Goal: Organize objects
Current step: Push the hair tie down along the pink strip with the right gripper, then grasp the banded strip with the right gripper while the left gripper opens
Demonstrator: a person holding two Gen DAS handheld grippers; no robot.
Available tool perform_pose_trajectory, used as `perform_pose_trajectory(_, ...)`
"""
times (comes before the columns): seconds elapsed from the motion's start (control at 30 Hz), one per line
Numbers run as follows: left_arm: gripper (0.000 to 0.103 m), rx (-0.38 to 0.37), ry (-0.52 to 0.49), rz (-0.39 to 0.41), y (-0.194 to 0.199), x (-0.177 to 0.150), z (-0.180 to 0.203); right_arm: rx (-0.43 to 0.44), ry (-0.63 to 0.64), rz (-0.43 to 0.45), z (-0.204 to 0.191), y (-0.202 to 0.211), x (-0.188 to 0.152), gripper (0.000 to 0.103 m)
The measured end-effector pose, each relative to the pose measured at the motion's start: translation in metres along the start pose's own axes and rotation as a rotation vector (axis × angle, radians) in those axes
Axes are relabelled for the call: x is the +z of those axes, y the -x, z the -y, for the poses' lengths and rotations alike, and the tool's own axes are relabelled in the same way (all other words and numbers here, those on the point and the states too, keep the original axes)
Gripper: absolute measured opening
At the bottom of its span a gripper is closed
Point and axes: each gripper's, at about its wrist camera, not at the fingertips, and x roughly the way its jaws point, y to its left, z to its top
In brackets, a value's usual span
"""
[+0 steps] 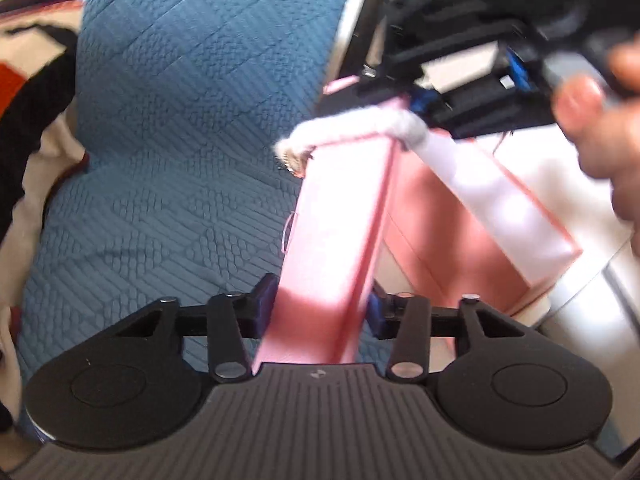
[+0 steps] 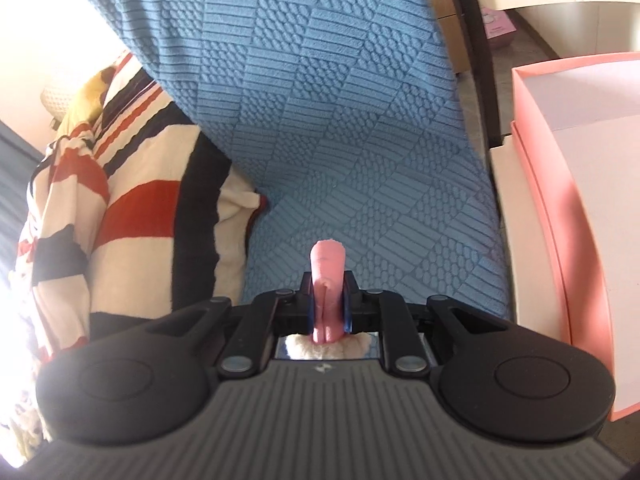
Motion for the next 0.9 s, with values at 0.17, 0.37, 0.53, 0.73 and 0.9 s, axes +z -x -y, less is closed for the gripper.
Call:
perform_pose_trajectory(0.17, 0.025, 0.05, -0.036, -0.001, -0.001, -0.003, 0.008, -0.009, -0.037, 0.011, 0.007, -0.005, -0.004, 0.019)
perform_pose_trajectory(0.37, 0.016, 0.075, -0.015, -0.024, -0.002, -0.005, 0.006, -0.009, -0.05, -0.013, 0.004, -0.019, -0.015, 0.023)
perform_pose_trajectory(0.53, 0.014, 0.065, 0.012, -0.018, 0.0, -0.004, -0.001, -0.012, -0.05, -0.067, 0.0, -0.03, -0.025, 0.025)
perform_pose_trajectory(0.73, 0.014, 0.06, 0.018, -0.025, -0.001, -0.004, -0.002, -0.02, -0.071, -0.068, 0.001, -0.031, -0.028, 0.032)
perform_pose_trajectory(0.9, 0.014, 0.075, 0.012, -0.027, -0.004, -0.004, -0.003, -0.01, -0.043, -0.033, -0.005, -0.018, -0.024, 0.055)
